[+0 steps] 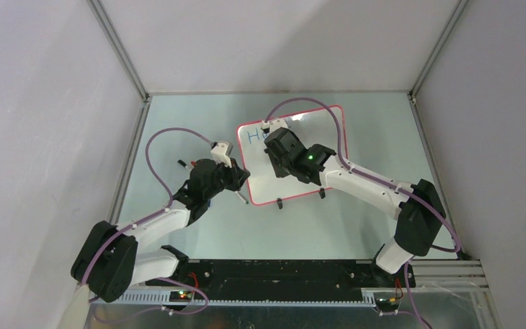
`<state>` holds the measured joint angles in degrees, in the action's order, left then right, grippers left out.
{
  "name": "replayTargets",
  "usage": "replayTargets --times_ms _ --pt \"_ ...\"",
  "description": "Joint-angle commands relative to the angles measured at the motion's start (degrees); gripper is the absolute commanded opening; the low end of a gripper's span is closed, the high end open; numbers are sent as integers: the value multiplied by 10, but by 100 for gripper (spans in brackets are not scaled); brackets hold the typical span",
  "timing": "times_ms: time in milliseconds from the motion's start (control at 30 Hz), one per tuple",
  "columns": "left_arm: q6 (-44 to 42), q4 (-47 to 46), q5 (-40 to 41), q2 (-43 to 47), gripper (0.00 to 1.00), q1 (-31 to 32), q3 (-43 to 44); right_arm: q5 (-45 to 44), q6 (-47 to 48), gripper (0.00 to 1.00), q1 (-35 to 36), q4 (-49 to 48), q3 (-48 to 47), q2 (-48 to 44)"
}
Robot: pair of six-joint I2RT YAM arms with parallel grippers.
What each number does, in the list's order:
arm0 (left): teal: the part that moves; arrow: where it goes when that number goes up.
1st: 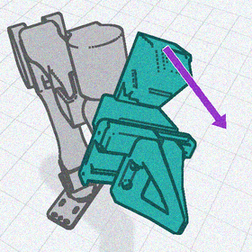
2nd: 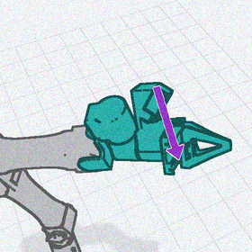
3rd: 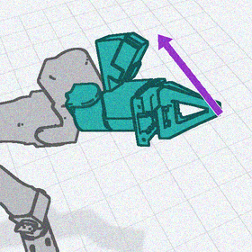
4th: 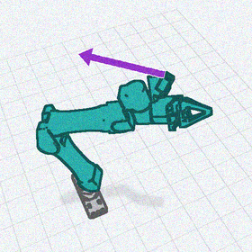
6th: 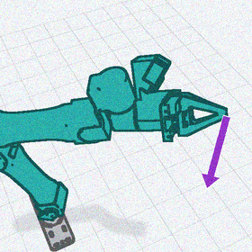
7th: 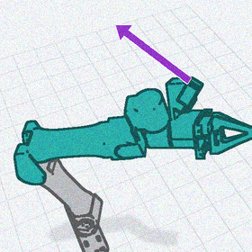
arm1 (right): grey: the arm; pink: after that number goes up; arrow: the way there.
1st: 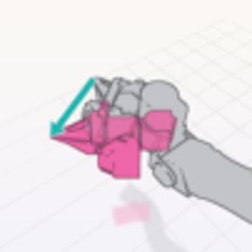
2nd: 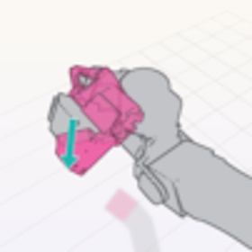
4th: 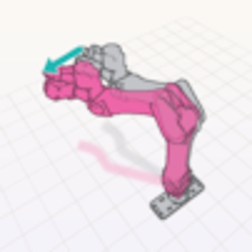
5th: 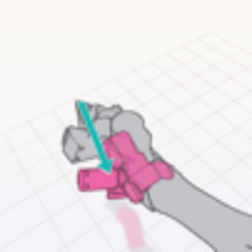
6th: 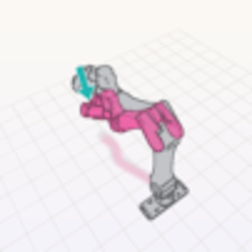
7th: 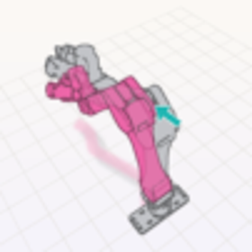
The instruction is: Write a sentence on the whiteboard
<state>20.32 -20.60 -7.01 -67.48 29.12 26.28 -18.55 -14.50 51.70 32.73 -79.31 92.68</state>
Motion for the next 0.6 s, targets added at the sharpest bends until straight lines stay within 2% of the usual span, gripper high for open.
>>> replayTargets --times_ms 0,567 --pt "-31 4 24 11 18 2 18 -1 -1 0 5 0 0 -6" --pt "-32 4 24 12 18 2 17 1 -8 0 13 9 22 -11"
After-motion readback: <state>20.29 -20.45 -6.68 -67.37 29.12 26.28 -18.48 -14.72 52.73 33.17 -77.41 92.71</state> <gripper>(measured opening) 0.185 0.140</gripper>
